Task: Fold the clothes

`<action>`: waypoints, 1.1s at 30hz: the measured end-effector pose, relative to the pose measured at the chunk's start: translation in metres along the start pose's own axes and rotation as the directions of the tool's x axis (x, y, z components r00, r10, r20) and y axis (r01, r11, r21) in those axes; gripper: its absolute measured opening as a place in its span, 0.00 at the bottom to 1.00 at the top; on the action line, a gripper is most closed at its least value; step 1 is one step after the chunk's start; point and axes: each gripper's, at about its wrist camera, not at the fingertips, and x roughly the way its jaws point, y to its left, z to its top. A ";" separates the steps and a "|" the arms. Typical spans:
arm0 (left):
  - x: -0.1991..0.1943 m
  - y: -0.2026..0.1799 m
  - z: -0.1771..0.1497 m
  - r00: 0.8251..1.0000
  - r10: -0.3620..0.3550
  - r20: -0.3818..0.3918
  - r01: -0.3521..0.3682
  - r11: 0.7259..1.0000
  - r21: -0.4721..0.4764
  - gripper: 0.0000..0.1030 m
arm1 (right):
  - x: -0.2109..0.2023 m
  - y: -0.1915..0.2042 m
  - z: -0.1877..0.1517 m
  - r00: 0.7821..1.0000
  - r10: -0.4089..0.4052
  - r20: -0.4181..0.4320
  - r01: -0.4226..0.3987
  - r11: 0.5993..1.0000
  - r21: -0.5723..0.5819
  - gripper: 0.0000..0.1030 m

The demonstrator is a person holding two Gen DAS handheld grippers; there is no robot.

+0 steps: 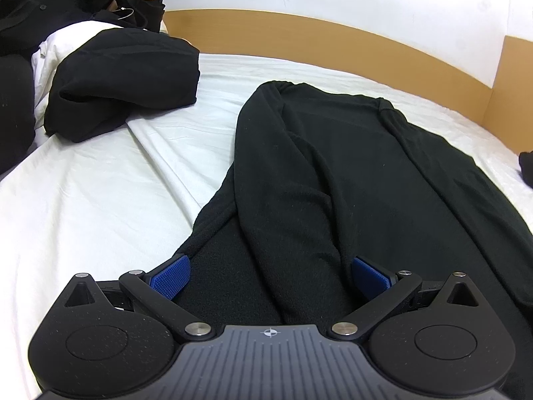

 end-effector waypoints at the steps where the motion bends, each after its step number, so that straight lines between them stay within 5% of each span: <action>1: 0.001 -0.001 0.000 1.000 0.007 -0.003 -0.007 1.000 0.008 0.99 | 0.001 -0.001 -0.001 0.999 -0.033 -0.010 0.033 0.999 -0.001 0.03; 7: 0.001 -0.004 0.000 1.000 0.026 -0.010 -0.026 0.999 0.026 0.99 | 0.020 -0.021 -0.014 0.993 -0.074 -0.094 0.084 0.991 0.102 0.13; 9: 0.001 -0.004 -0.001 1.000 0.025 -0.008 -0.024 0.999 0.023 0.99 | 0.027 -0.024 -0.020 0.992 -0.051 -0.113 0.064 0.991 0.121 0.31; 20: 0.002 -0.006 0.000 0.999 0.030 -0.009 -0.030 0.999 0.028 0.99 | 0.043 -0.023 -0.019 0.997 -0.019 -0.072 0.030 0.988 0.150 0.42; 27: 0.002 -0.005 0.000 1.000 0.026 -0.008 -0.026 0.999 0.024 0.99 | 0.054 -0.014 -0.018 0.997 0.042 -0.063 -0.036 0.996 0.084 0.93; 33: 0.001 -0.004 0.000 1.000 0.025 -0.007 -0.025 0.999 0.021 0.99 | 0.046 -0.017 -0.017 0.996 0.049 -0.069 -0.041 0.993 0.115 0.94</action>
